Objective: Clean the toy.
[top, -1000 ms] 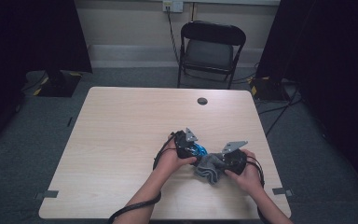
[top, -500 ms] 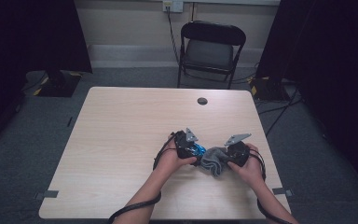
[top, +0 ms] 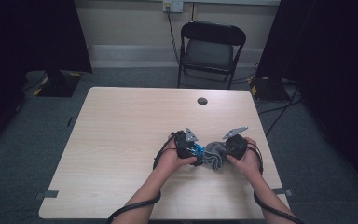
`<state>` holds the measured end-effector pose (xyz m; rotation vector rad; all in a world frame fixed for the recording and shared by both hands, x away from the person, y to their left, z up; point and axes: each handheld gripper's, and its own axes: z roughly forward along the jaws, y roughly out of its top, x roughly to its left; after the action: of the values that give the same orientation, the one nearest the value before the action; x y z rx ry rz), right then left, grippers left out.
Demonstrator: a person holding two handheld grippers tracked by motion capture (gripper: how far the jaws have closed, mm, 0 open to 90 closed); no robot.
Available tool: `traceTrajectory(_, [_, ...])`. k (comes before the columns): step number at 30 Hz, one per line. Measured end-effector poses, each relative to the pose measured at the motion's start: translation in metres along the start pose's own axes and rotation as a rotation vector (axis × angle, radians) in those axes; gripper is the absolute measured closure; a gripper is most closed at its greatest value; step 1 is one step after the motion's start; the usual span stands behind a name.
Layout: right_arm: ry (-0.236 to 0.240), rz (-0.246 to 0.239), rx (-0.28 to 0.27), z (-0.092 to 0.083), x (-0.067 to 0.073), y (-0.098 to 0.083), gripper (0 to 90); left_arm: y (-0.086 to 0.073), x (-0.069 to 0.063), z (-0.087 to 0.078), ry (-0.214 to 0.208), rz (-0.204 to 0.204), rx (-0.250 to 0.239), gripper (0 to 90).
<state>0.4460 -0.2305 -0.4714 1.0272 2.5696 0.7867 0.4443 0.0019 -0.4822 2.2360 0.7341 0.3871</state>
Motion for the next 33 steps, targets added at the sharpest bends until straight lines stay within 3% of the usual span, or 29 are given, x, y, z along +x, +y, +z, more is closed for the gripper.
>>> traceTrajectory(22, [-0.050,0.050,0.005,0.007,-0.011,0.011,70.6,0.001,0.000,0.000,-0.004,-0.003,0.001,0.0])
traceTrajectory(33, [-0.054,0.107,0.000,0.008,-0.020,0.013,70.5,0.000,0.001,0.000,-0.004,-0.001,0.001,0.0])
